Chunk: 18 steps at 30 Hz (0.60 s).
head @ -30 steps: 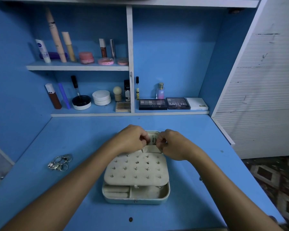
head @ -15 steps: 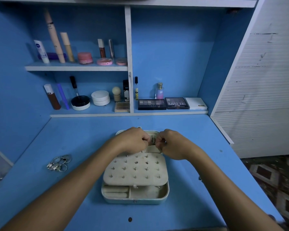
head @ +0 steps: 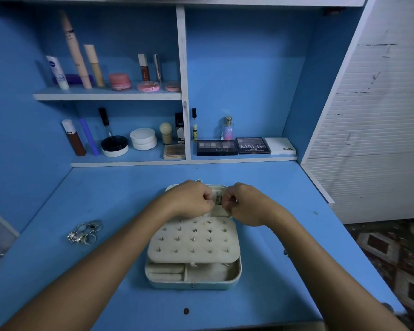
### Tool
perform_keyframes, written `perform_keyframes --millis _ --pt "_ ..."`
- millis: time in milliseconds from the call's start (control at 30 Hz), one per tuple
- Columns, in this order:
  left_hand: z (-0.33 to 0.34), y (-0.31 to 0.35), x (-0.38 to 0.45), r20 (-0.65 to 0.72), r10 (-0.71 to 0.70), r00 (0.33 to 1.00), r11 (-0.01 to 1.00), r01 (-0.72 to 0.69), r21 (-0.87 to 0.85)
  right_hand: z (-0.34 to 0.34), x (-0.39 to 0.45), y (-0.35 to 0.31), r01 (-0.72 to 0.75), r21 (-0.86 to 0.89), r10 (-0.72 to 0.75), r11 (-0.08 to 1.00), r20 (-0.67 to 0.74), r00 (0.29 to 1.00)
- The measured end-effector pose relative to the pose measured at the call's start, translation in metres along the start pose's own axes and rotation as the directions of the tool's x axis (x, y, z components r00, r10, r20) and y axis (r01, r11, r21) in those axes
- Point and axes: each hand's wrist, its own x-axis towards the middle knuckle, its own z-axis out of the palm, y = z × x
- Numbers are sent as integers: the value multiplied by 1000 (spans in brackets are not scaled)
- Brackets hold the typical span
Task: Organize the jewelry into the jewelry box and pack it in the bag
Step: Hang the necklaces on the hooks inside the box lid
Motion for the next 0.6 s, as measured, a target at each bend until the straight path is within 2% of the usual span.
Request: perform_keyframes --millis 200,433,600 --pt "3 -5 -2 -55 35 998 999 -36 -26 1 0 -3 -13 -20 13 1000 -13 1000" --pt "10 -16 -7 -141 115 983 991 -123 -50 7 -1 -4 1 -31 -4 1000 -110 994" --pt "12 -12 -11 -214 127 968 987 -146 -73 1 -10 2 44 30 -38 999 -152 988"
